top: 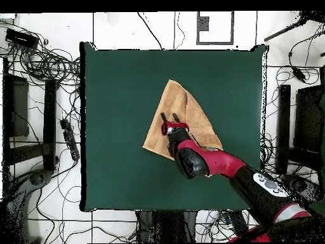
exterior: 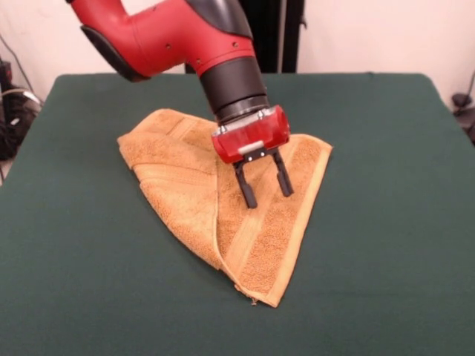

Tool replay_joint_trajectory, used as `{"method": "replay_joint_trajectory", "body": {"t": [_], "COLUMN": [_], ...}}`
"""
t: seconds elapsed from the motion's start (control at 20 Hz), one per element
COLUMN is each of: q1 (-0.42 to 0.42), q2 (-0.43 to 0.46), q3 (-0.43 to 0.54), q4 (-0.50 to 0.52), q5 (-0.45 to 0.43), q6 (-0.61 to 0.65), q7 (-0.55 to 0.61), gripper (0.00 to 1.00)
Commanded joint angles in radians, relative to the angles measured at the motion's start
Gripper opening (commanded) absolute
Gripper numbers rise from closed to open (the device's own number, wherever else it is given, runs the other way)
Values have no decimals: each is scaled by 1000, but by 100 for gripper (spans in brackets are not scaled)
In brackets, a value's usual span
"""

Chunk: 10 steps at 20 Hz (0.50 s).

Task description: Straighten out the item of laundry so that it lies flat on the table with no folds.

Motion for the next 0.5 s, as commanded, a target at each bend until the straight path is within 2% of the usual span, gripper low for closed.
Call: {"method": "replay_joint_trajectory", "body": {"t": [0.05, 0.5], "q1": [56, 32], "q2": [92, 95], "q3": [-101, -78], "q4": [-167, -188], "q5": [-29, -114], "q6": [8, 38], "q7": [84, 66], "gripper": [100, 100]}}
